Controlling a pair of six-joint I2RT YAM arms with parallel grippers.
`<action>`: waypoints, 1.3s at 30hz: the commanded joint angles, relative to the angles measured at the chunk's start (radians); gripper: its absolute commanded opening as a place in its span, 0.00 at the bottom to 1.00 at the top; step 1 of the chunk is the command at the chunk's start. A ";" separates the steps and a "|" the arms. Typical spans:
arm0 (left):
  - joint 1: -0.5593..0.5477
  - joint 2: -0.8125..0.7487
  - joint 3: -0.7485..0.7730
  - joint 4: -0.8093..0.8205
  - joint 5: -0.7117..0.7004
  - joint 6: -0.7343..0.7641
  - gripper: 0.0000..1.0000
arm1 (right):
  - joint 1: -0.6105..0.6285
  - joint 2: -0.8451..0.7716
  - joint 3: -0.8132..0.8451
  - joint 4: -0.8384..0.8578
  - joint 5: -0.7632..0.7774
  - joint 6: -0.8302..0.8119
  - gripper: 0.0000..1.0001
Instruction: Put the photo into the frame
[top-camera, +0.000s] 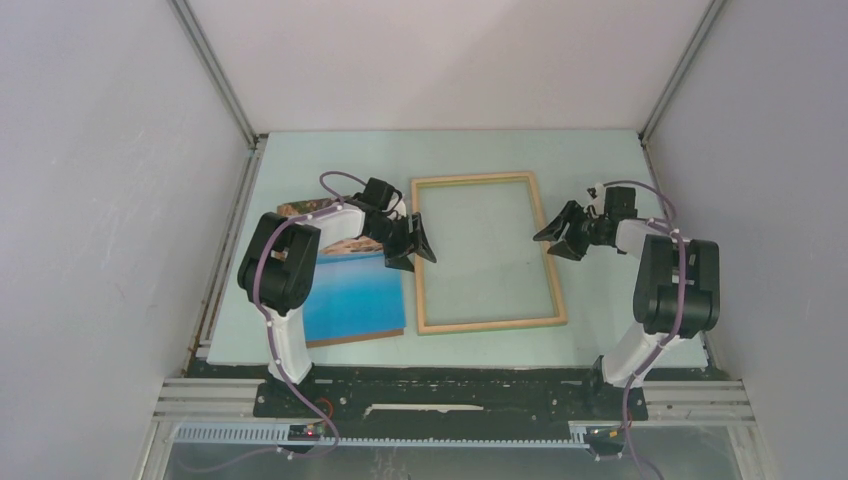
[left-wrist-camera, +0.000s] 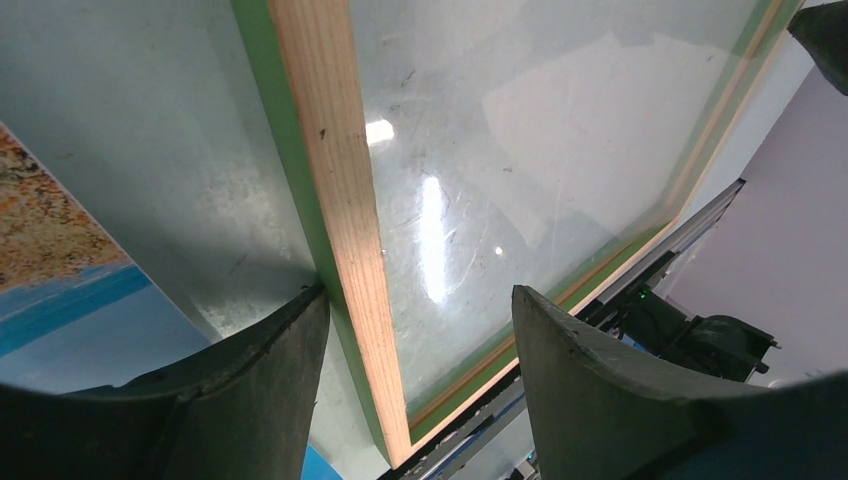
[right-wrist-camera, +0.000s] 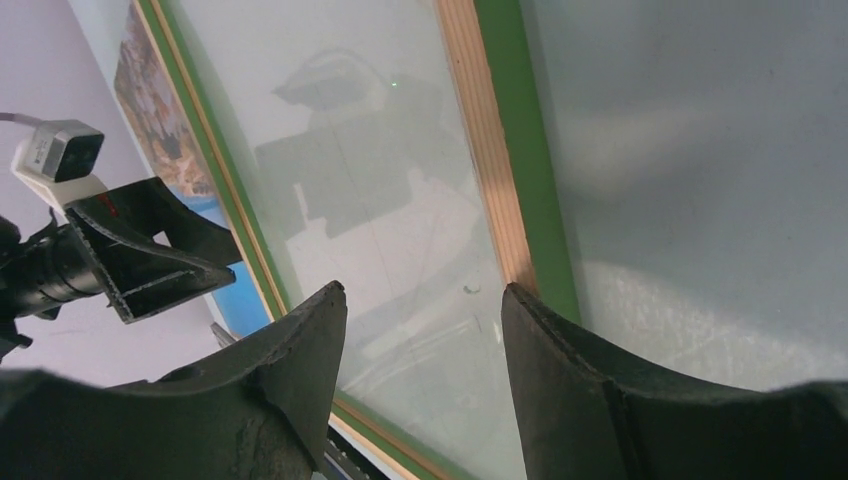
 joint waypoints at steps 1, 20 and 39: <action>-0.006 0.012 0.017 -0.005 0.012 0.008 0.71 | 0.013 0.054 -0.001 0.051 -0.161 0.033 0.65; -0.007 0.007 0.023 -0.015 -0.001 0.015 0.75 | 0.036 -0.263 -0.107 -0.001 -0.203 0.099 0.63; 0.022 -0.031 0.018 -0.010 -0.021 0.022 0.80 | 0.318 -0.356 -0.039 -0.278 0.582 -0.090 0.77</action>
